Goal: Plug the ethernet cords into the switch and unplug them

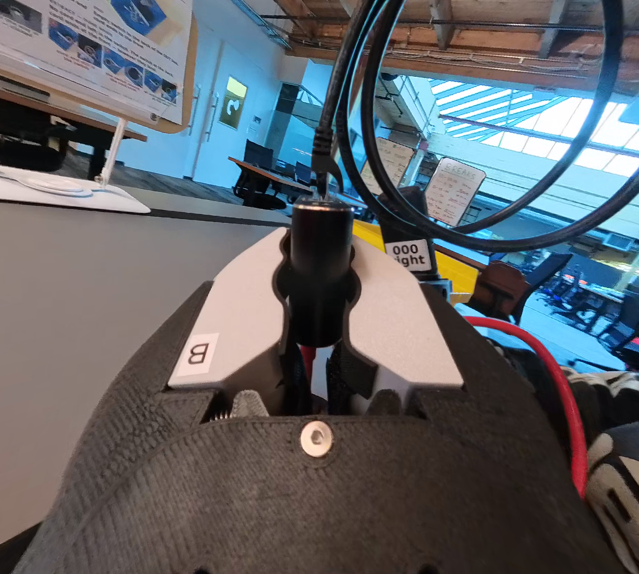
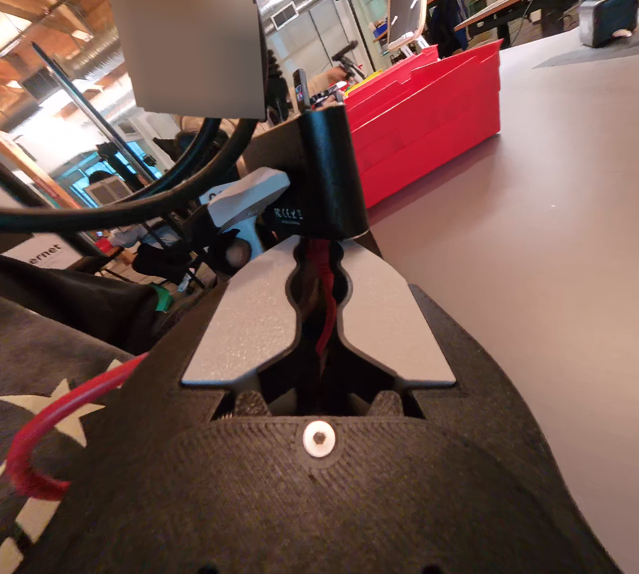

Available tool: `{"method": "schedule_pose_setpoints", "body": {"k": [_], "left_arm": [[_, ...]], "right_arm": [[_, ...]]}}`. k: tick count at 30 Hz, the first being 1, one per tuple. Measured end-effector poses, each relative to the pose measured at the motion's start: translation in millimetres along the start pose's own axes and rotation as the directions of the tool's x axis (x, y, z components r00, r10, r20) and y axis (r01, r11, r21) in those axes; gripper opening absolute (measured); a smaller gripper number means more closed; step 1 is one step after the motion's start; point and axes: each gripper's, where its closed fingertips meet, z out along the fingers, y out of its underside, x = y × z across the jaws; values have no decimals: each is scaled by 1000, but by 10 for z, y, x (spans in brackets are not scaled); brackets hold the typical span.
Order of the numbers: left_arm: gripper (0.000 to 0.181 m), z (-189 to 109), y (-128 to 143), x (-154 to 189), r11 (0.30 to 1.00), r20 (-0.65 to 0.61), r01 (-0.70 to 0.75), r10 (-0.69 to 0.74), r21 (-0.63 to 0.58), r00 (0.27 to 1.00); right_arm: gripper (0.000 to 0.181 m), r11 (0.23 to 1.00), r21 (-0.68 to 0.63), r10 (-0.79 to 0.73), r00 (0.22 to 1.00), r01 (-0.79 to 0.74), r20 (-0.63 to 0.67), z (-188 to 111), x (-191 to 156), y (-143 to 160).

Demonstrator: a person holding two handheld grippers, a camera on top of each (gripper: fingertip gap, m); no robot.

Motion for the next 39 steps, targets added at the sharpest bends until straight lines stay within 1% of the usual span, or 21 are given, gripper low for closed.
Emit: {"method": "schedule_pose_setpoints", "body": {"k": [2,3,4,5,7,9,12,13,15,17,20,22,24,25,27,29,31,33,35,37,39], "left_arm": [[27,-17,-35,12,998,15,-60,60,22,998],[27,-32,-69,29,994,16,-96,95,42,995],[26,-68,-166,141,985,-43,-130,135,110,990],[26,-96,-222,241,981,-101,-114,131,155,986],[26,-74,-175,97,986,-23,-124,127,113,992],[26,-124,-272,-55,987,-3,-31,32,160,999],[26,-165,-335,-181,972,-29,121,-117,201,993],[26,-178,-352,-188,967,-38,141,-136,212,990],[26,-186,-354,-199,965,-35,151,-147,217,989],[26,-189,-354,-197,962,-43,162,-157,218,987],[26,-186,-341,-215,960,-41,184,-179,213,983],[26,-194,-344,-246,953,-42,212,-208,218,977],[26,-211,-361,-275,942,-46,241,-237,233,970],[26,-210,-358,-284,939,-48,253,-248,232,968],[26,-202,-347,-298,940,-40,255,-253,226,967],[26,-209,-361,-292,937,-49,260,-256,234,965],[26,-218,-372,-294,929,-65,282,-275,241,959],[26,-226,-382,-298,921,-76,300,-291,247,954],[26,-234,-389,-300,914,-89,321,-308,250,947],[26,-239,-393,-305,907,-98,337,-323,252,942],[26,-238,-390,-301,905,-105,346,-330,248,938]], "right_arm": [[12,1000,-3,13,1000,-13,-3,34,-14,26],[4,998,-27,54,998,-55,-27,56,33,96],[0,995,-44,88,992,-92,-86,60,157,172],[0,992,-25,126,991,-128,-53,46,152,128],[0,989,21,145,989,-145,33,-61,92,-34],[0,991,17,130,990,-131,50,-160,87,-93],[0,990,-131,49,998,-54,-44,-244,247,45],[6,987,-157,3,997,-15,-75,-270,293,48],[29,978,-209,-51,992,25,-118,-299,348,67],[46,947,-323,-44,991,1,-124,-314,375,227],[50,882,-471,-25,994,-28,-108,-372,391,427],[54,876,-481,-66,996,31,-57,-428,317,328],[58,866,-481,-158,987,133,-12,-521,225,151],[64,841,-503,-221,975,201,20,-568,149,100],[64,718,-569,-366,913,402,183,-651,-115,144],[57,546,-570,-452,788,615,418,-689,-417,343],[52,423,-526,-481,675,738,560,-607,-577,566],[51,330,-499,-496,597,801,630,-483,-576,740],[51,265,-479,-501,544,837,673,-368,-496,862],[55,162,-507,-489,515,847,704,-313,-328,983],[53,107,-506,-465,493,856,736,-259,-263,1083]]}}
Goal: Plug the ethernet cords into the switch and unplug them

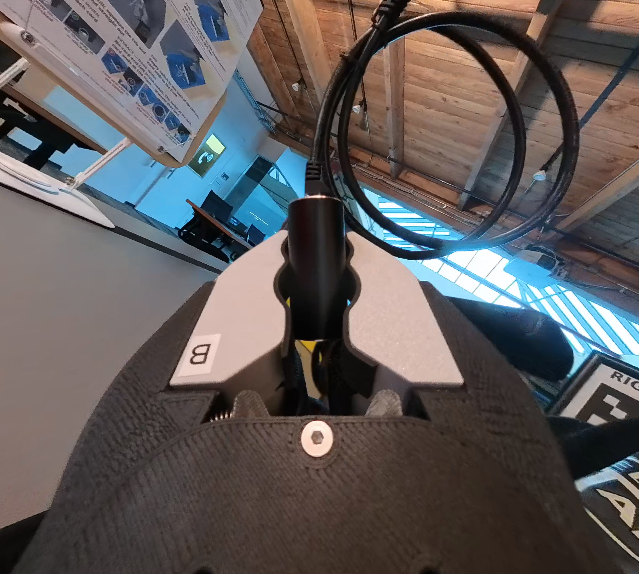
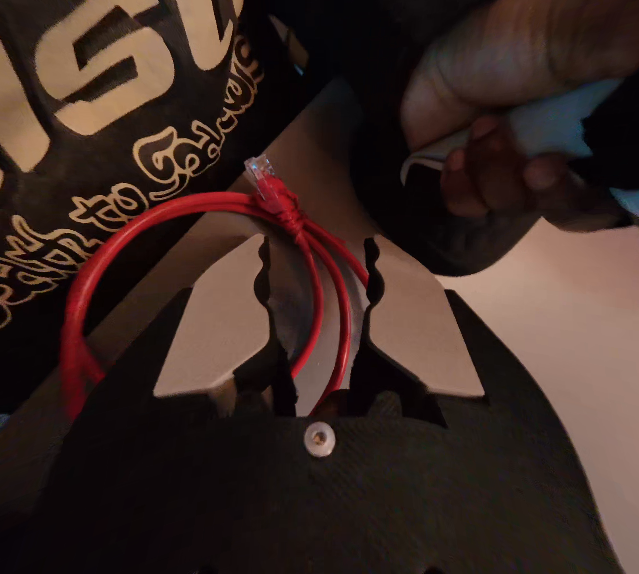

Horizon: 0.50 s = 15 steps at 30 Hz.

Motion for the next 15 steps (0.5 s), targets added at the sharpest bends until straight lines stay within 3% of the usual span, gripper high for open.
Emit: {"method": "schedule_pose_setpoints", "body": {"k": [5,8,12,15], "left_arm": [[26,13,39,15,1000,-12,9,-10,-22,1000],[26,8,24,23,1000,-18,14,-14,-7,1000],[26,-5,-15,13,999,-26,45,-44,18,999],[26,-8,-22,-1,998,-22,50,-50,25,999]], "right_arm": [[27,998,-59,-29,999,31,35,149,12,66],[16,996,-57,-68,992,62,-107,39,121,98],[11,999,35,29,915,-16,-403,-551,280,75],[10,990,118,136,731,-76,-669,-1356,336,148]]}}
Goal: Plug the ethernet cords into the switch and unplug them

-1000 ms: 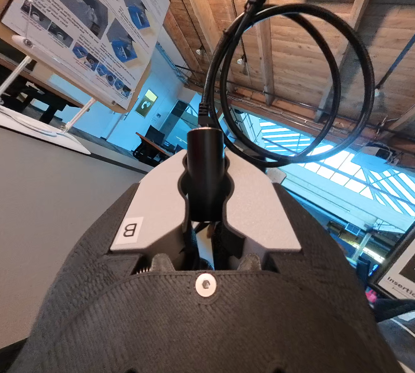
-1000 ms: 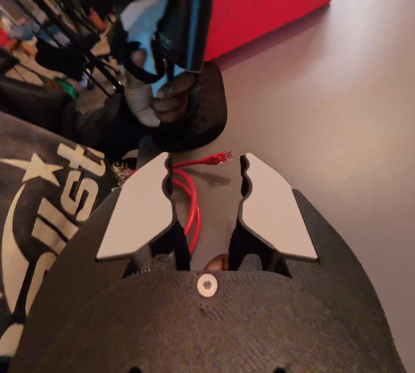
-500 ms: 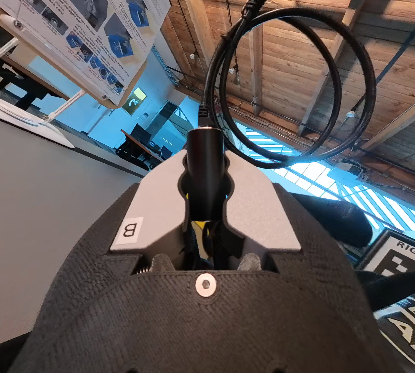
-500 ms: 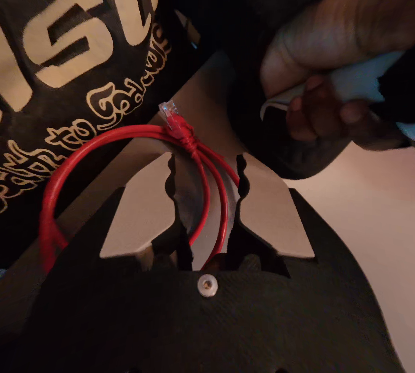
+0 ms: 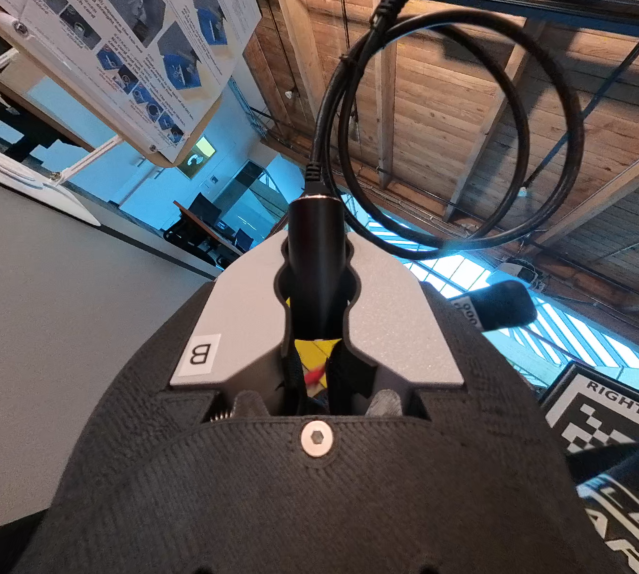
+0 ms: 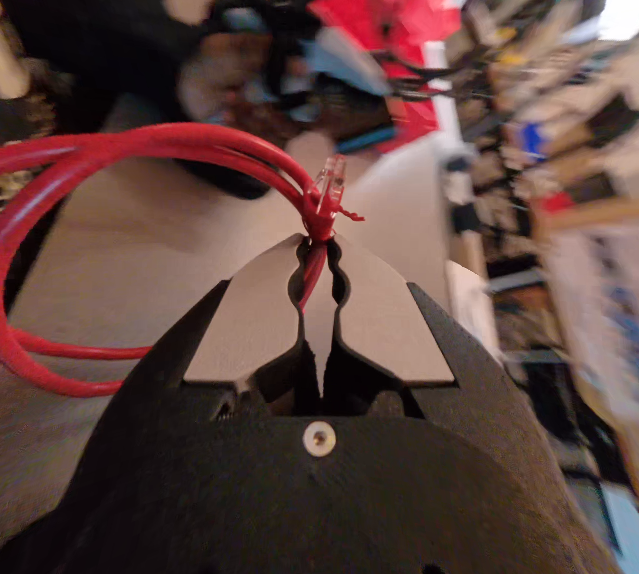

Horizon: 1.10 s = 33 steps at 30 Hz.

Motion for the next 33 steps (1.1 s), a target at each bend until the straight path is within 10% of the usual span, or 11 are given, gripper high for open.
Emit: {"method": "schedule_pose_setpoints", "body": {"k": [3,6,10,13,17,27,33], "left_arm": [[26,5,10,2,1000,0,-7,7,-5,1000],[26,8,15,7,1000,-1,-15,15,-7,1000],[26,13,22,-3,1000,3,-15,15,-11,1000],[26,13,26,-18,1000,17,-25,25,-13,1000],[26,17,45,-5,999,12,-30,30,-25,999],[26,22,73,19,998,3,-41,41,-41,999],[26,28,96,29,997,0,-52,52,-56,999]], "right_arm": [[10,993,-33,85,899,-110,-430,-918,674,153],[10,962,-55,113,573,-268,-811,-2161,1091,457],[9,890,-53,2,118,-454,-993,-3571,1016,972],[9,789,-92,-150,-44,-607,-988,-4177,805,1446],[9,564,-154,-242,15,-811,-970,-4362,511,2237],[10,107,-328,-24,327,-939,-945,-3734,-36,3430],[50,78,-247,176,257,-966,-950,-3479,-119,3420]]}}
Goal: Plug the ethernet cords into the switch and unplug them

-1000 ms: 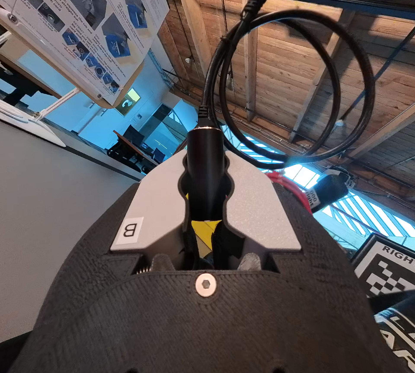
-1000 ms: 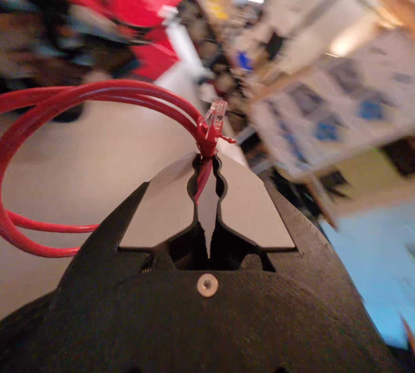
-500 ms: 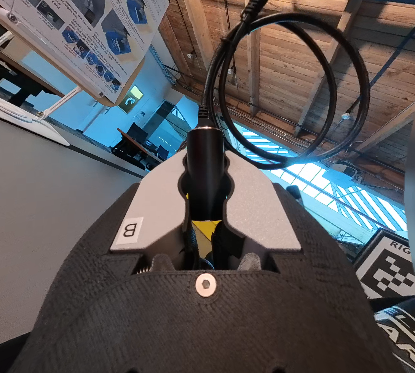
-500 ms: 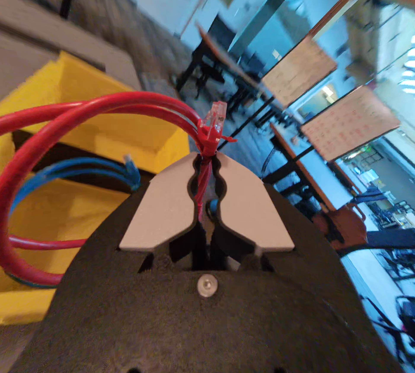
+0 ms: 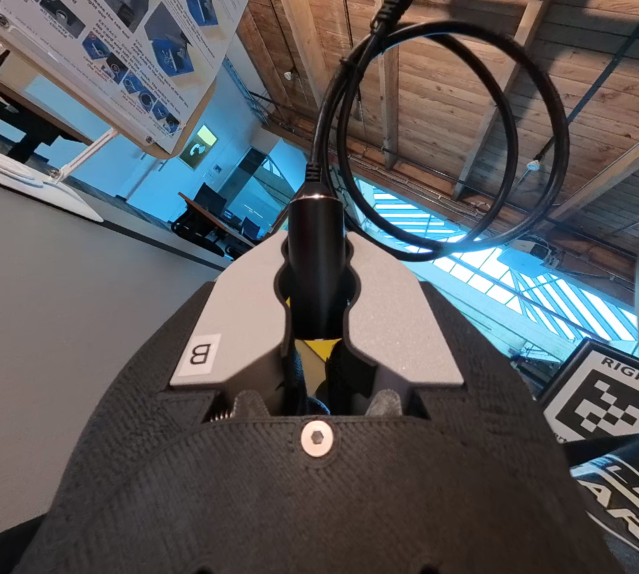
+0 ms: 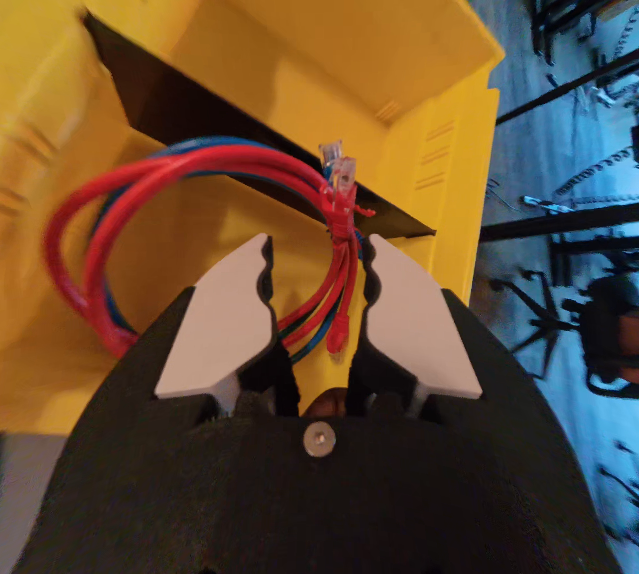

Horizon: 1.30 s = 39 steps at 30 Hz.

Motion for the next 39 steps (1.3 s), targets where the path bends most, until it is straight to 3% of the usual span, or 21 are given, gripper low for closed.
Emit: {"method": "schedule_pose_setpoints", "body": {"k": [3,6,9,11,12,15,18,22,24,27,30,35,39], "left_arm": [[26,5,12,6,1000,0,-10,10,-8,1000],[26,8,23,14,1000,-1,-18,18,-15,1000],[26,14,38,24,999,-1,-33,33,-24,999],[26,19,54,40,998,-6,-44,44,-33,999],[26,22,63,50,998,-11,-48,47,-38,999],[26,35,106,88,996,-30,-64,62,-65,998],[26,64,216,185,987,-82,-101,91,-126,992],[26,85,436,353,963,-190,-103,55,-250,980],[25,81,549,436,944,-241,-111,34,-311,970],[26,68,686,509,914,-286,-143,31,-379,958],[26,55,796,563,887,-320,-161,16,-433,947],[27,30,848,631,874,-358,-177,4,-452,934],[25,37,907,602,856,-342,-178,1,-486,940]], "right_arm": [[59,978,186,92,996,-94,20,-354,28,-330],[59,849,501,115,984,-169,137,-925,-189,-929],[62,565,789,-167,903,-241,395,-1744,-984,-1519],[70,428,834,-423,738,-348,525,-2246,-1671,-1658],[76,428,807,-521,619,-407,589,-2417,-2022,-1660],[82,558,725,-693,255,-403,675,-2645,-2996,-1479],[57,625,663,-689,107,-412,717,-2629,-3559,-1427],[25,777,400,-519,-135,-487,844,-2625,-3869,-1440],[13,807,317,-445,-158,-499,882,-2581,-3930,-1491],[31,802,326,-480,-215,-499,851,-2716,-3970,-1424],[31,807,324,-481,-232,-493,846,-2763,-4041,-1397],[27,802,310,-526,-357,-510,772,-2968,-3987,-1294],[28,788,343,-558,-356,-512,750,-3017,-3998,-1256]]}}
